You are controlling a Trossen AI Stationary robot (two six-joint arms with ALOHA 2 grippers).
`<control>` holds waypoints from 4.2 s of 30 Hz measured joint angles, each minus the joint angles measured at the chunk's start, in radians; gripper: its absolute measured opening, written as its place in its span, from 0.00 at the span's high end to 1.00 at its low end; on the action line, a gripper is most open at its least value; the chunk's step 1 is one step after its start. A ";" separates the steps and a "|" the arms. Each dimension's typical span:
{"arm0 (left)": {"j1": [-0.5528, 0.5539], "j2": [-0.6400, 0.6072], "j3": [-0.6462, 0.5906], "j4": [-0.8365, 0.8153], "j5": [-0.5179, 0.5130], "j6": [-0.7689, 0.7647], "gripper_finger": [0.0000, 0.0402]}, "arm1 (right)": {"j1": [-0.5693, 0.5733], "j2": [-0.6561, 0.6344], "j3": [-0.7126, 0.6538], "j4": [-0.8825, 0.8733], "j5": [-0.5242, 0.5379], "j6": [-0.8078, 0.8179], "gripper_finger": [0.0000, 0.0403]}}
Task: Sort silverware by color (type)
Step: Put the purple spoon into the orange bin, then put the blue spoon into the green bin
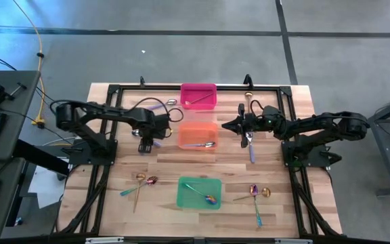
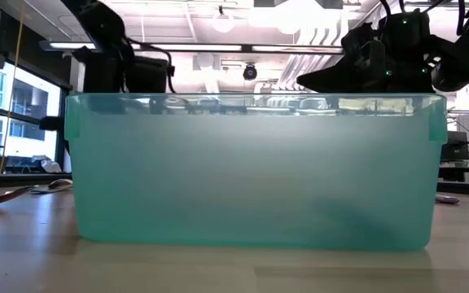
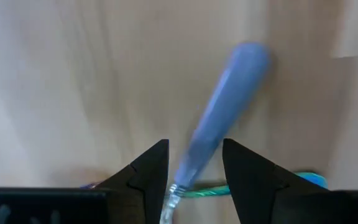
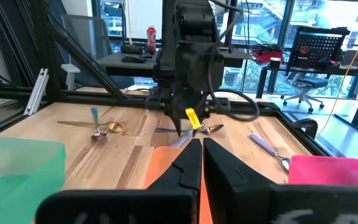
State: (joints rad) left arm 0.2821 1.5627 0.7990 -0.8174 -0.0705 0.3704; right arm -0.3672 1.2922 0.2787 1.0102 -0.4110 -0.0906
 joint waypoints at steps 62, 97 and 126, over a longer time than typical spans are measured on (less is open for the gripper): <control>-0.123 0.255 0.817 0.015 -0.039 -0.675 0.91 | -0.272 0.001 0.460 -0.543 0.056 0.158 1.00; -0.039 0.480 0.818 0.067 0.144 -0.653 0.77 | -0.386 0.000 0.459 -0.587 0.058 0.170 1.00; 0.162 0.257 0.719 0.237 0.337 -0.261 1.00 | -0.313 0.000 0.459 -0.729 0.291 0.288 1.00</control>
State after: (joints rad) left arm 0.4438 1.8200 1.5178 -0.5803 0.2668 0.1094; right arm -0.6802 1.2922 0.7376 0.2811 -0.1205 0.1977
